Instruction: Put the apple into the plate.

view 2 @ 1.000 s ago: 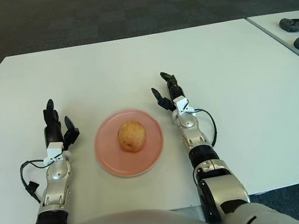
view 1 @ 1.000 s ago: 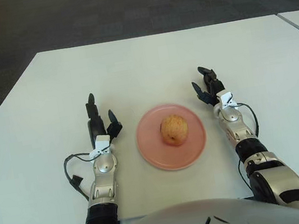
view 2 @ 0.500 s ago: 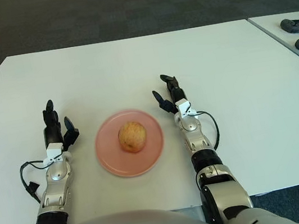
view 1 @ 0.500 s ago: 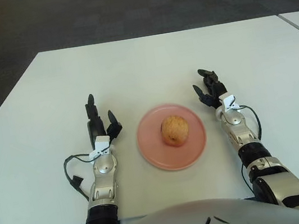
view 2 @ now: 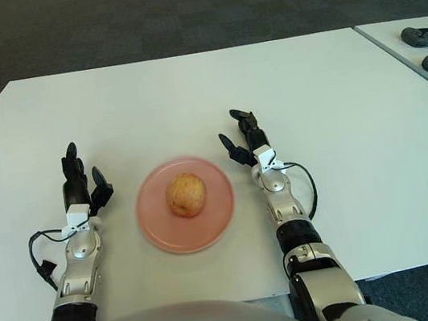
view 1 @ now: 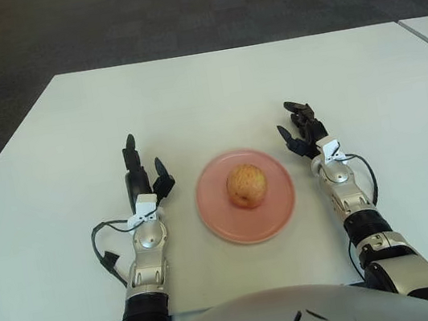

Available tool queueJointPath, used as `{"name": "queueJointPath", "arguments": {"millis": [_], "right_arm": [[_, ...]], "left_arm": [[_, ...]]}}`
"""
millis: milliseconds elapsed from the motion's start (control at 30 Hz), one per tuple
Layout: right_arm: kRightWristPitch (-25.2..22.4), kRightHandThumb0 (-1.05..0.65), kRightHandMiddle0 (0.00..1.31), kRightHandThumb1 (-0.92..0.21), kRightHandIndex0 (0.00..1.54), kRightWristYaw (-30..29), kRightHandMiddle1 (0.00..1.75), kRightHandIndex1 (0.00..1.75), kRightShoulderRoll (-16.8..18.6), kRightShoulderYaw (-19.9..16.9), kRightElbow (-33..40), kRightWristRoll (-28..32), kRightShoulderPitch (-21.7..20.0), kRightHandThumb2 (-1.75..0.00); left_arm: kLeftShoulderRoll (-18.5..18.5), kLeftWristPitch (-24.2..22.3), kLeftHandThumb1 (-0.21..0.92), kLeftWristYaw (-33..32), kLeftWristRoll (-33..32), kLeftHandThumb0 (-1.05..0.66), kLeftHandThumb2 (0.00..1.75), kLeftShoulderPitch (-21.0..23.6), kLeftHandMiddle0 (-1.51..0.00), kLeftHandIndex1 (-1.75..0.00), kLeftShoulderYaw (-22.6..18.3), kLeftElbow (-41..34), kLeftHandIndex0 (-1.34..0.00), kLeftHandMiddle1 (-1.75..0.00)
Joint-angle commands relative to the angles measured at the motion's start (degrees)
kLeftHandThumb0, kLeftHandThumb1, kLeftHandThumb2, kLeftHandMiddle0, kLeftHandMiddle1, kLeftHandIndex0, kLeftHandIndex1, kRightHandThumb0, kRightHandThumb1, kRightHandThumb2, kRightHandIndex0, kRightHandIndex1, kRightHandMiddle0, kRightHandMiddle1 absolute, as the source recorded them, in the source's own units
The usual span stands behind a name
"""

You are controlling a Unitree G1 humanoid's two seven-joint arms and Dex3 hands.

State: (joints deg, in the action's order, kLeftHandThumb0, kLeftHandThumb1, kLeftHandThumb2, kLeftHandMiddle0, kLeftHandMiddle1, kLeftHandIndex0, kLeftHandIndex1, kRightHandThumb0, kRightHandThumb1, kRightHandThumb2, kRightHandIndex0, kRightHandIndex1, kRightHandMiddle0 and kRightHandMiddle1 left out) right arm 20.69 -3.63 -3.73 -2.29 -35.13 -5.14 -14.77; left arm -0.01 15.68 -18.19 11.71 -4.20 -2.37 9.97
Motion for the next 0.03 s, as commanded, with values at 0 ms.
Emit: {"name": "queueJointPath", "arguments": {"millis": [0], "right_arm": [[-0.37,-0.53,0.0,-0.77,0.32,-0.41,0.8,0.43,0.1,-0.05,-0.61,0.19,1.19,-0.6]], "left_arm": [[0.32,-0.63,0.92,0.39,-0.2,-0.75,0.96,0.16,-0.17,-0.38,-0.38,-0.58,0.0,0.0]]}}
